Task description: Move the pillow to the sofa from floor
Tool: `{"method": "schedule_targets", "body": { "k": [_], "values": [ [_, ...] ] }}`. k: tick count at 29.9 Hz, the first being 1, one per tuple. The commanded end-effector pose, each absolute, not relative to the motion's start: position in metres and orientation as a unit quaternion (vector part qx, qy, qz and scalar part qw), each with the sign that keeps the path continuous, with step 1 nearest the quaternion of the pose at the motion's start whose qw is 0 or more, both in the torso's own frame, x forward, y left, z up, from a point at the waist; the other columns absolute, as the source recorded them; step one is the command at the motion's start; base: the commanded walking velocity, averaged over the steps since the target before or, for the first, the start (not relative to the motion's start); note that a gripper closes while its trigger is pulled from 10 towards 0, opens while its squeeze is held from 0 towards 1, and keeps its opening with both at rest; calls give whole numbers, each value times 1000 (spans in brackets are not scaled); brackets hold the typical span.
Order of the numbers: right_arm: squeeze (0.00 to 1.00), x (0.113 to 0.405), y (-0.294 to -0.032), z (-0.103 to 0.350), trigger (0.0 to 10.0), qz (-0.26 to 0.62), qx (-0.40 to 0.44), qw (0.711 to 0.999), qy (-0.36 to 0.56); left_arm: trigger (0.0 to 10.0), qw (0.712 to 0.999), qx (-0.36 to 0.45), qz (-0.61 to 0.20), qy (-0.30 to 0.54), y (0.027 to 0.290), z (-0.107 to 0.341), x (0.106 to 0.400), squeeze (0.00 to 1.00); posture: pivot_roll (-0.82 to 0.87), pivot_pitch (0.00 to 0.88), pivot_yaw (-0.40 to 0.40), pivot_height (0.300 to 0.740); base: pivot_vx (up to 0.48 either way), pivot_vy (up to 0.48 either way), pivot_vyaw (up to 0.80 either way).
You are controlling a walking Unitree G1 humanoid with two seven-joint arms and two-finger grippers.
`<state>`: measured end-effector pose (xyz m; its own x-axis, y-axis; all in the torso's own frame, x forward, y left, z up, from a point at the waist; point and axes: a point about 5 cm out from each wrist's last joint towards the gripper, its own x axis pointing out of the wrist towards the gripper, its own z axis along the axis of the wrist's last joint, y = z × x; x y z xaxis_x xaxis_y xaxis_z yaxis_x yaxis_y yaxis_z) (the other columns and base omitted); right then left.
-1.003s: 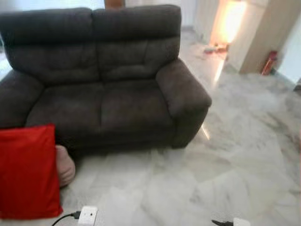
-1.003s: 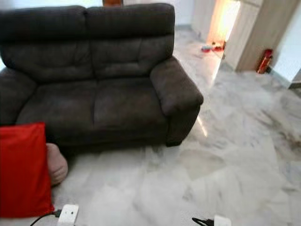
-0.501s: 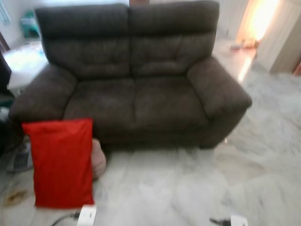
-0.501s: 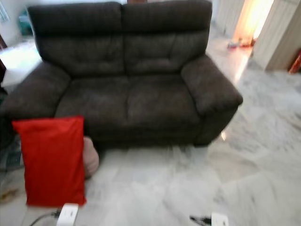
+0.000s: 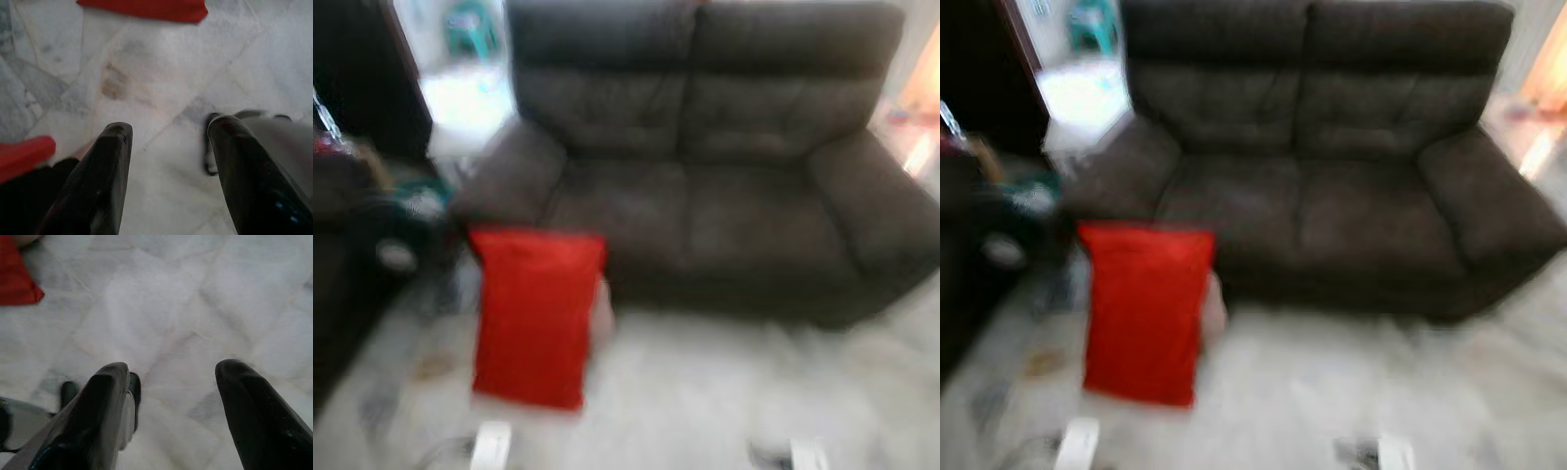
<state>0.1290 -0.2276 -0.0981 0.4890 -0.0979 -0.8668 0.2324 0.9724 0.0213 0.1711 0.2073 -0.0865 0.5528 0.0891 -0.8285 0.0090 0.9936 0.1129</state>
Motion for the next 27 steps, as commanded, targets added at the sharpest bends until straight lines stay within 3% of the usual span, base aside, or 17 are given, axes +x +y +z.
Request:
{"method": "schedule_targets", "body": {
  "k": [1,15,27],
  "values": [
    [0,131,-228,-97,10000,-98,70,863,491,10000,880,56,24,471,211,-86,170,0,76,0,-46,740,0,0,0],
    [0,132,-228,-97,10000,-94,62,862,494,10000,878,57,25,474,211,-86,170,0,69,0,-42,740,64,0,0],
    [0,133,-228,-97,10000,-89,58,863,494,10000,878,62,24,474,212,-86,171,0,68,0,-39,740,367,0,760]
  ]
}}
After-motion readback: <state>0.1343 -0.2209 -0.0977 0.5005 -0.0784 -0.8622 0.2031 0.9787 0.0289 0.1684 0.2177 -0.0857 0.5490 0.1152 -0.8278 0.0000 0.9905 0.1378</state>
